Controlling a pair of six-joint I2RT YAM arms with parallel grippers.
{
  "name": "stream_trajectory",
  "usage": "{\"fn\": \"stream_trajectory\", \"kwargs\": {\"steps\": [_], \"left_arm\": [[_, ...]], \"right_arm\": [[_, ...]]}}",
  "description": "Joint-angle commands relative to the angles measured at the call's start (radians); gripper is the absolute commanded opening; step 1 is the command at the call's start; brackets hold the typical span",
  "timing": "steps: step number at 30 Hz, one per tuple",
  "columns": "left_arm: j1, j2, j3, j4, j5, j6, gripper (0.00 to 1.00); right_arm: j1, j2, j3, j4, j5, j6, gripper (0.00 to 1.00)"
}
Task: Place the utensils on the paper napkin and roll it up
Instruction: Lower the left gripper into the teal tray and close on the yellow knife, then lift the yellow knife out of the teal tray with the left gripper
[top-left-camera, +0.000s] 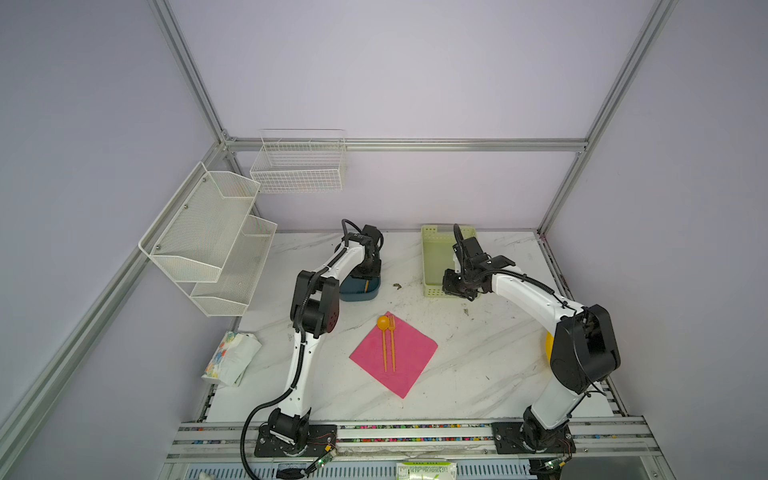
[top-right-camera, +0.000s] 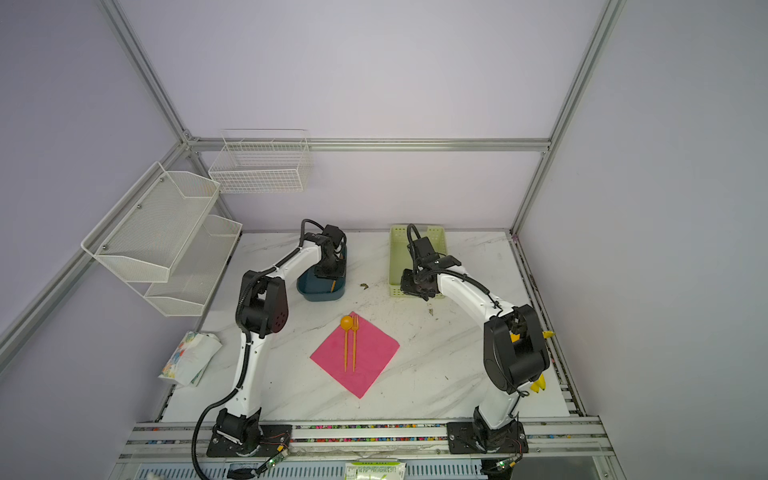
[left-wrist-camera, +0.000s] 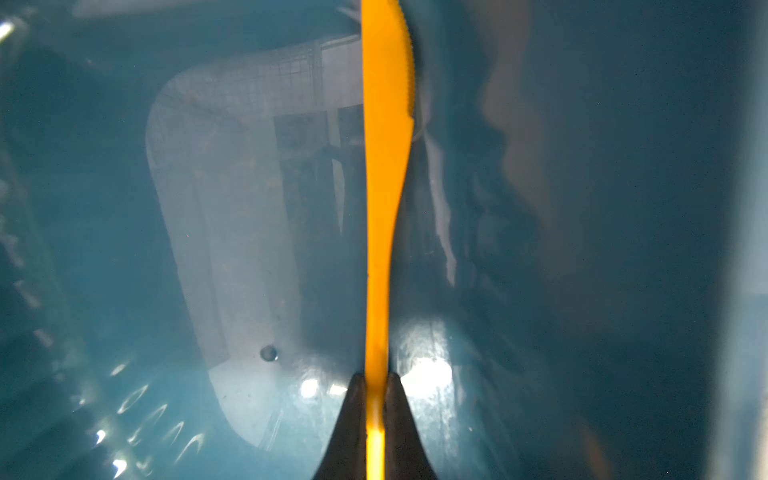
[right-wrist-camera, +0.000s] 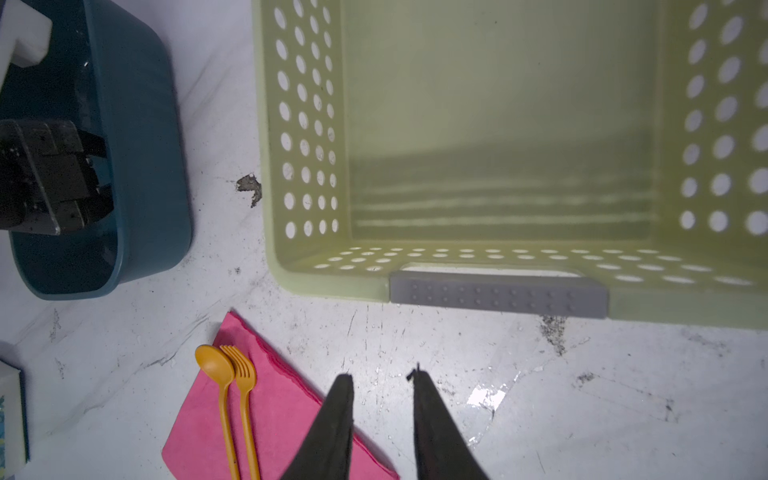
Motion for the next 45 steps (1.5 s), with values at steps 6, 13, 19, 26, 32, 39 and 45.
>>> {"fn": "stream_trajectory", "kwargs": {"steps": [6, 13, 19, 26, 32, 39, 45], "left_arm": [[0.013, -0.207, -0.065, 0.064, 0.017, 0.020, 0.06], [0.030, -0.314, -0.142, 0.106, 0.071, 0.018, 0.05], [0.048, -0.464, -0.271, 0.225, 0.252, 0.027, 0.05], [0.051, -0.611, -0.365, 0.338, 0.457, 0.040, 0.05], [0.050, -0.708, -0.430, 0.481, 0.682, 0.016, 0.03], [0.050, -0.788, -0.520, 0.676, 0.908, -0.071, 0.02], [0.051, -0.854, -0.603, 0.828, 0.997, -0.148, 0.00]], "right_arm": [[-0.010, -0.050, 0.002, 0.009, 0.002, 0.006, 0.28], [-0.009, -0.054, 0.003, 0.069, -0.075, 0.010, 0.28], [-0.009, -0.083, -0.018, 0.218, -0.222, 0.013, 0.28], [-0.010, -0.118, -0.052, 0.474, -0.408, 0.067, 0.27], [-0.010, -0.160, -0.044, 0.699, -0.527, 0.104, 0.27], [-0.009, -0.164, 0.044, 0.887, -0.642, 0.150, 0.31], [-0.010, -0.126, 0.139, 0.908, -0.692, 0.164, 0.34]]}}
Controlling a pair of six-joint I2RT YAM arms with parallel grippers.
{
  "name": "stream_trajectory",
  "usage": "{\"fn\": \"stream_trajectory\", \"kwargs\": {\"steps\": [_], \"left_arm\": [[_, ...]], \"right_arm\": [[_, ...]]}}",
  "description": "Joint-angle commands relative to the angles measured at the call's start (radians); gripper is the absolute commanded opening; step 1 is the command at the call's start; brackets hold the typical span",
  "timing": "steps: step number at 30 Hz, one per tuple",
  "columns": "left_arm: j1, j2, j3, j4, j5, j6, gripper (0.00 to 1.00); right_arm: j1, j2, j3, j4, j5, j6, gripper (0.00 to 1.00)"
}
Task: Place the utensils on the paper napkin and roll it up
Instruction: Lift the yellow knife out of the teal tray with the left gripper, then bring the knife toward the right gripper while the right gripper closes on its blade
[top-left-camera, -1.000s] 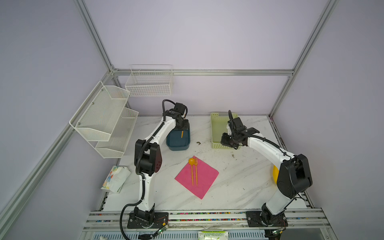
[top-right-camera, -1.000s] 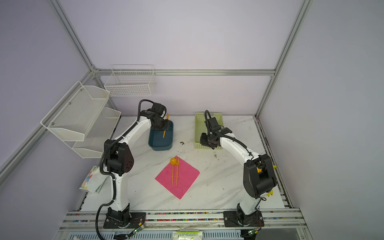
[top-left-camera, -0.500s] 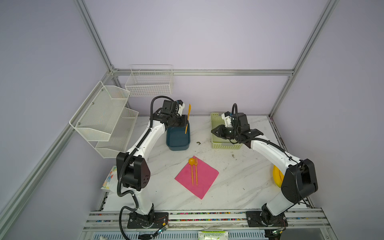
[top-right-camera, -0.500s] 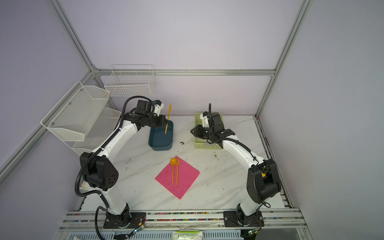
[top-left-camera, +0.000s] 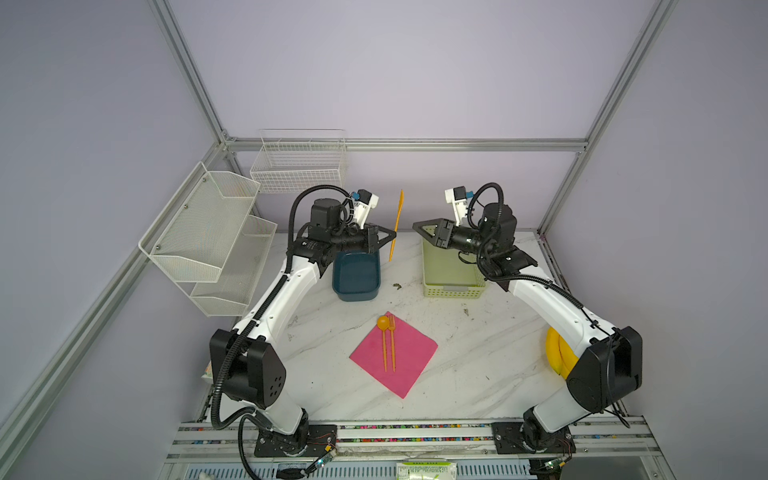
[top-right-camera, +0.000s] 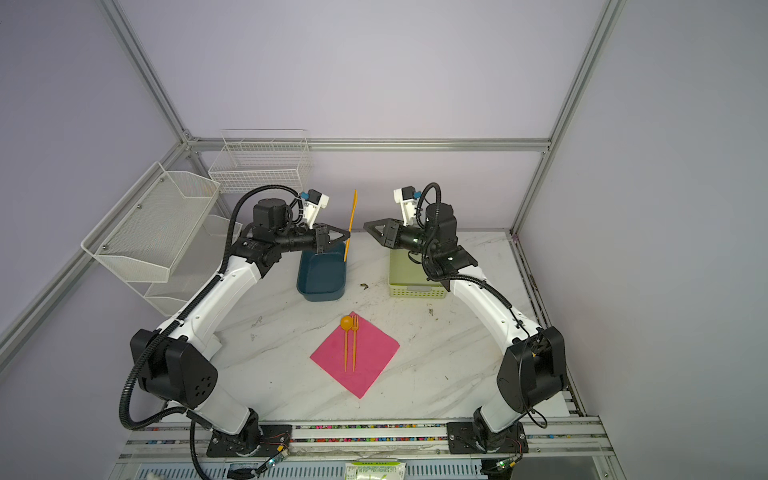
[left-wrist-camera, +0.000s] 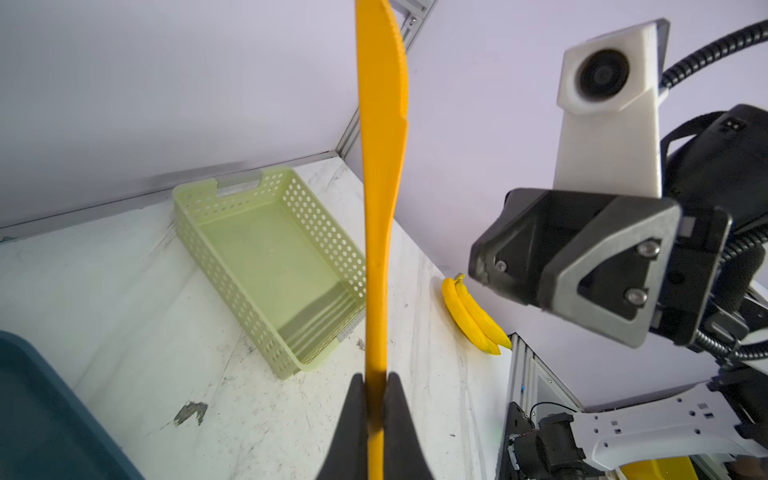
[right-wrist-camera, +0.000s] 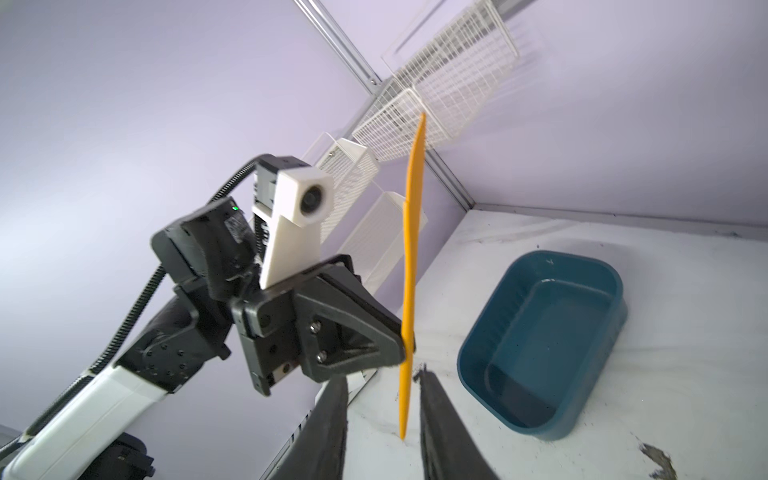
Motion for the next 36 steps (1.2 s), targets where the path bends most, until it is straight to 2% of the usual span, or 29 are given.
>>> {"fn": "stream_trajectory", "kwargs": {"steps": [1, 9, 23, 26, 36], "left_arm": [[0.001, -0.061, -0.047, 0.145, 0.108, -0.062, 0.00], [0.002, -0.103, -0.069, 0.200, 0.167, -0.109, 0.00], [0.001, -0.123, -0.086, 0.208, 0.197, -0.128, 0.00], [0.001, -0.125, -0.088, 0.209, 0.199, -0.128, 0.00], [0.002, -0.128, -0.096, 0.204, 0.187, -0.121, 0.00]], "right_arm": [[-0.006, 0.012, 0.054, 0.097, -0.074, 0.025, 0.35], [-0.005, 0.070, 0.037, 0.381, -0.220, 0.202, 0.40], [0.036, 0.173, 0.073, 0.539, -0.289, 0.324, 0.38], [0.046, 0.186, 0.078, 0.544, -0.285, 0.330, 0.34], [0.049, 0.179, 0.059, 0.543, -0.274, 0.335, 0.13]]}}
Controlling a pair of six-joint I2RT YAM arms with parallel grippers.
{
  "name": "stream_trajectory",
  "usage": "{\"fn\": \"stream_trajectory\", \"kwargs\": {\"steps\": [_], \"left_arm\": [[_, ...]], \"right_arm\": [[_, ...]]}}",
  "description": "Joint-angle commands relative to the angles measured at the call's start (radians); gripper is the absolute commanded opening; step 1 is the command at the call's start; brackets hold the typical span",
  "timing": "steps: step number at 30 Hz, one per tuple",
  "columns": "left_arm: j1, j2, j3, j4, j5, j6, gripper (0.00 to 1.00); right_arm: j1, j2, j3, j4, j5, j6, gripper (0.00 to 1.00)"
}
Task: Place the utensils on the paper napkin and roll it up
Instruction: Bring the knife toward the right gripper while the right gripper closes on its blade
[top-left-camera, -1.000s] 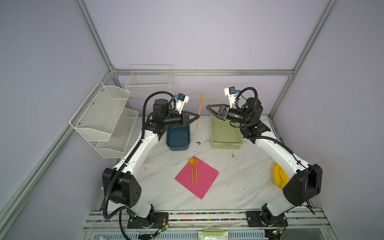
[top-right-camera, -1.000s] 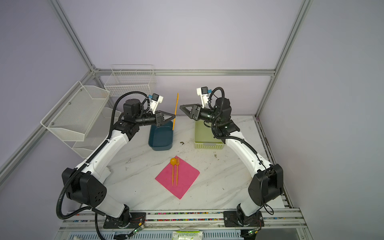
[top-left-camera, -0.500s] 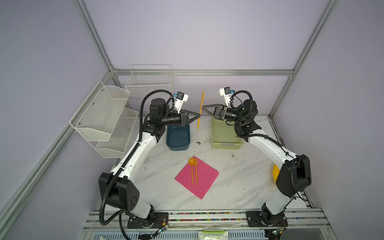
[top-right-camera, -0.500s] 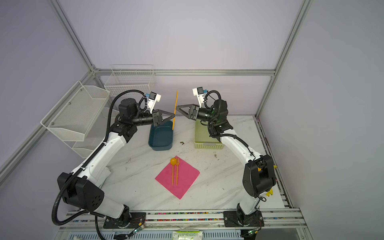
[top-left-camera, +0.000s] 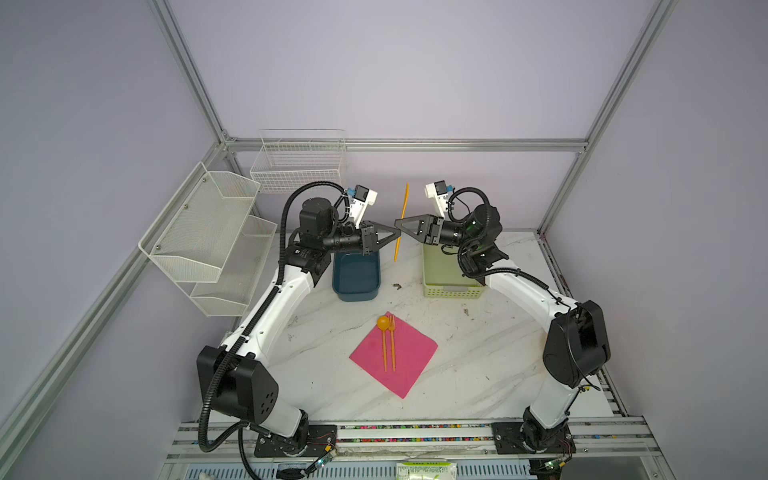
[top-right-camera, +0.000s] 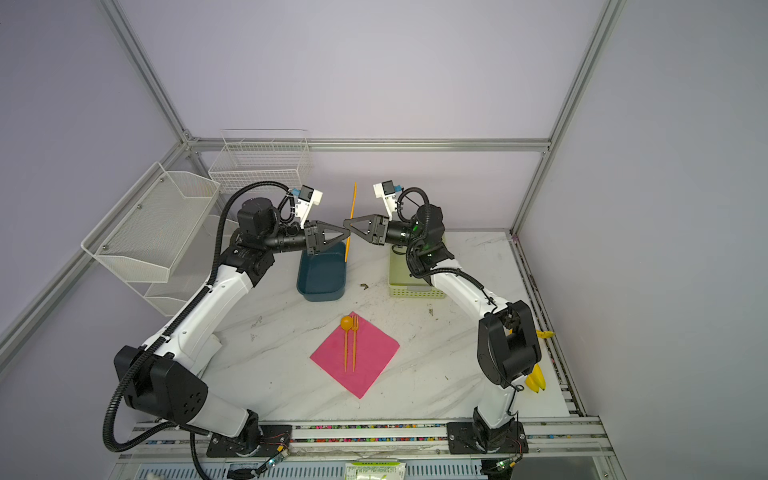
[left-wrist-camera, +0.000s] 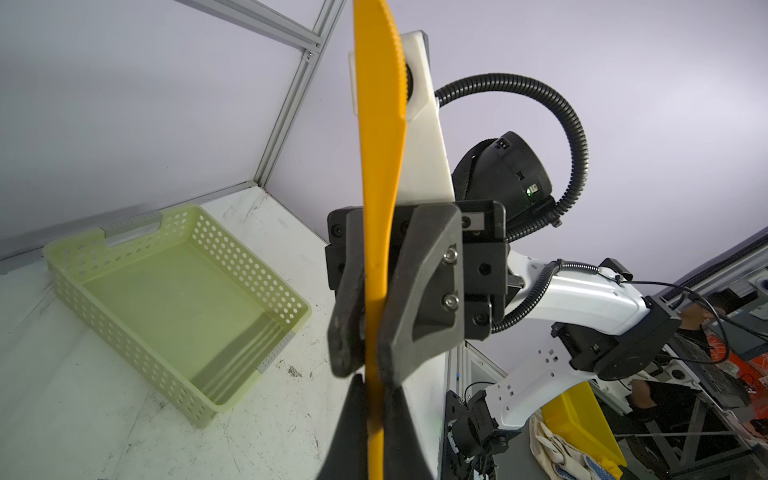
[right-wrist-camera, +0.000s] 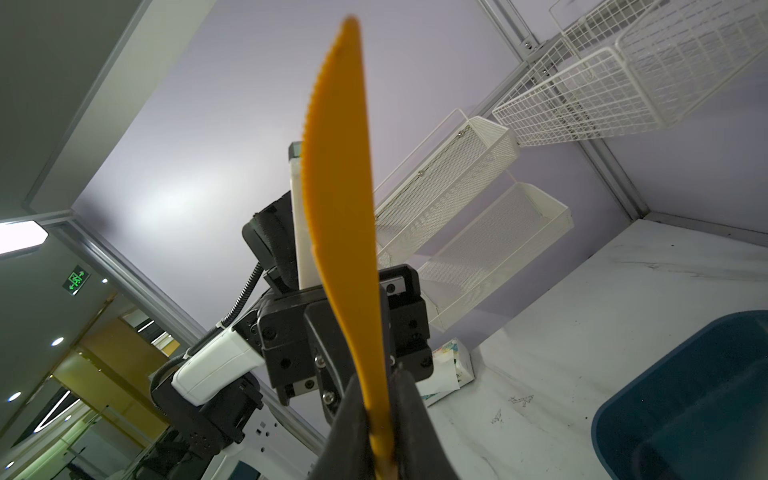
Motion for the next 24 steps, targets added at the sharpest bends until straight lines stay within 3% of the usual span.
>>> {"fn": "stream_trajectory", "kwargs": {"steps": [1, 4, 10, 17, 24], "left_arm": [[0.002, -0.042, -0.040, 0.030, 0.010, 0.004, 0.01], [0.001, -0.045, -0.037, 0.007, 0.001, 0.023, 0.04], [-0.002, -0.053, -0.024, -0.117, -0.050, 0.110, 0.21], [-0.061, -0.028, 0.025, -0.362, -0.249, 0.277, 0.26], [-0.142, 0.019, 0.038, -0.434, -0.398, 0.315, 0.39]], "right_arm": [[0.001, -0.021, 0.017, 0.022, -0.003, -0.001, 0.12], [0.001, -0.039, 0.014, -0.051, 0.025, -0.045, 0.07], [0.001, -0.086, 0.025, -0.287, 0.127, -0.161, 0.04], [0.017, -0.089, 0.086, -0.724, 0.357, -0.334, 0.04], [0.053, -0.083, 0.086, -0.909, 0.518, -0.366, 0.03]]}}
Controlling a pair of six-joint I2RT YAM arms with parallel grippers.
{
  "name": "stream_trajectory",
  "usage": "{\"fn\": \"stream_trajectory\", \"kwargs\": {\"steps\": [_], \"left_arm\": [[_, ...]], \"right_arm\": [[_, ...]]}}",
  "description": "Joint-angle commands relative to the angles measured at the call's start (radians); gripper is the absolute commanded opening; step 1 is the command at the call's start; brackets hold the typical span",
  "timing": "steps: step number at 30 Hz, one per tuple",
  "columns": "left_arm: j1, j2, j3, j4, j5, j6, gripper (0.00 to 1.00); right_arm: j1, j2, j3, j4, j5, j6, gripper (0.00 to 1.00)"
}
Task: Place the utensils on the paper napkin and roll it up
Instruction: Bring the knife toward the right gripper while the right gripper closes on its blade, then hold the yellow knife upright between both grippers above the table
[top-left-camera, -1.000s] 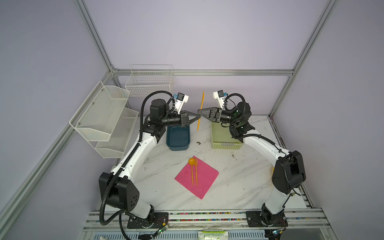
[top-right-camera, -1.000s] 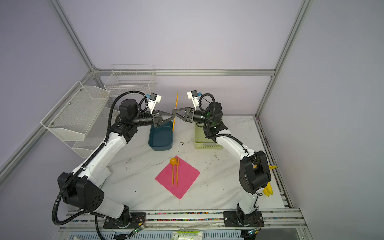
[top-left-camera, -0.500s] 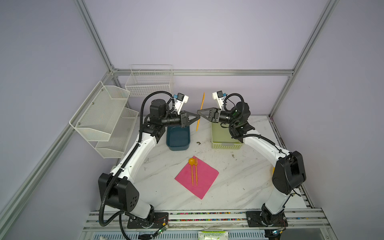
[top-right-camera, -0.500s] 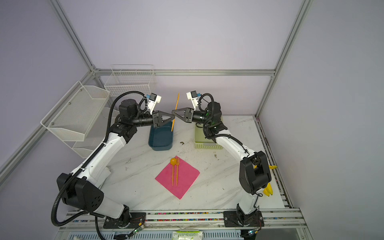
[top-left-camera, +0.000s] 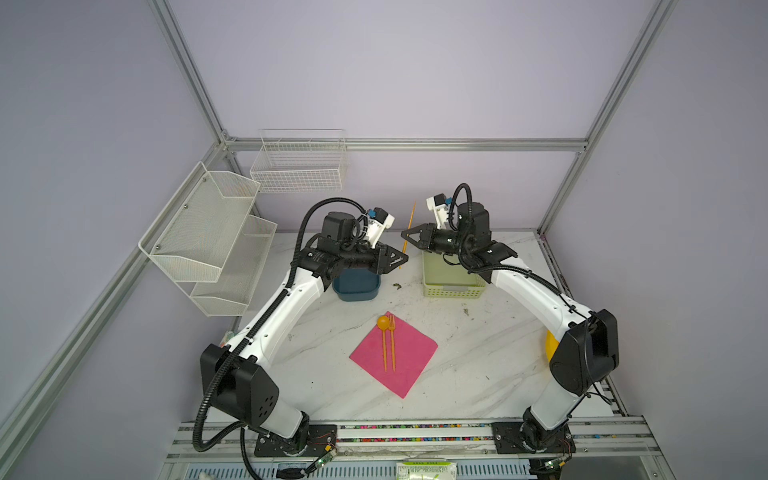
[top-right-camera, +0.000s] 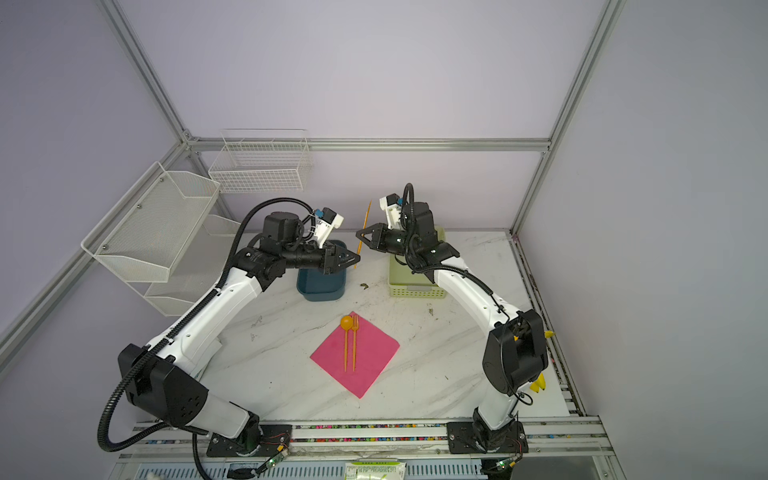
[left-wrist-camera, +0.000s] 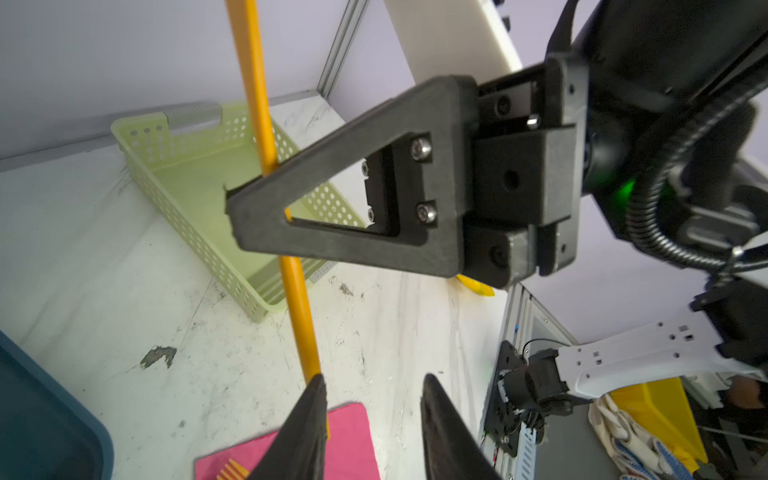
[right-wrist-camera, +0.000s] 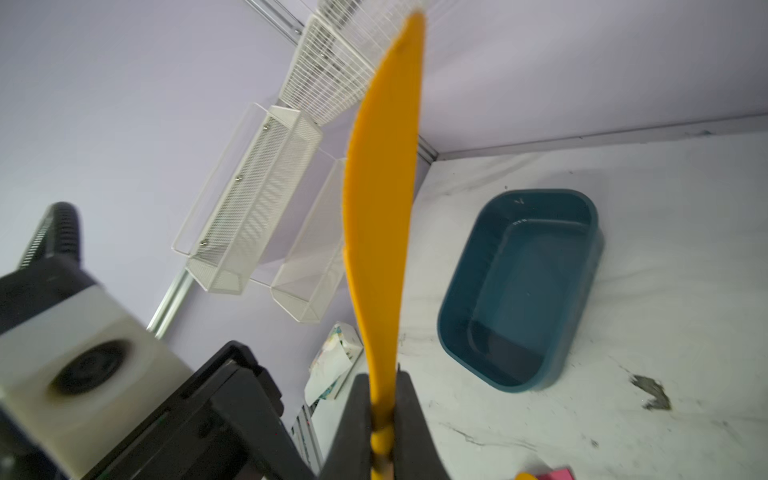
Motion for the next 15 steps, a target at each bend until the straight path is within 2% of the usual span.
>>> {"fn": "stream_trajectory", "kwargs": {"steps": [1, 6, 10, 15], "left_arm": [[-0.020, 0.017, 0.037, -0.046, -0.116, 0.041, 0.40], [-0.040, 0.054, 0.053, -0.096, -0.202, 0.043, 0.40], [-0.048, 0.069, 0.056, -0.100, -0.213, 0.046, 0.37], [-0.064, 0.097, 0.072, -0.103, -0.208, 0.045, 0.27]], "right_arm": [[0.027, -0.022, 0.022, -0.142, 0.114, -0.049, 0.03], [0.046, -0.026, 0.011, -0.195, 0.156, -0.051, 0.03], [0.052, -0.035, 0.000, -0.213, 0.171, -0.048, 0.03], [0.062, -0.036, -0.016, -0.213, 0.179, -0.037, 0.03]]}}
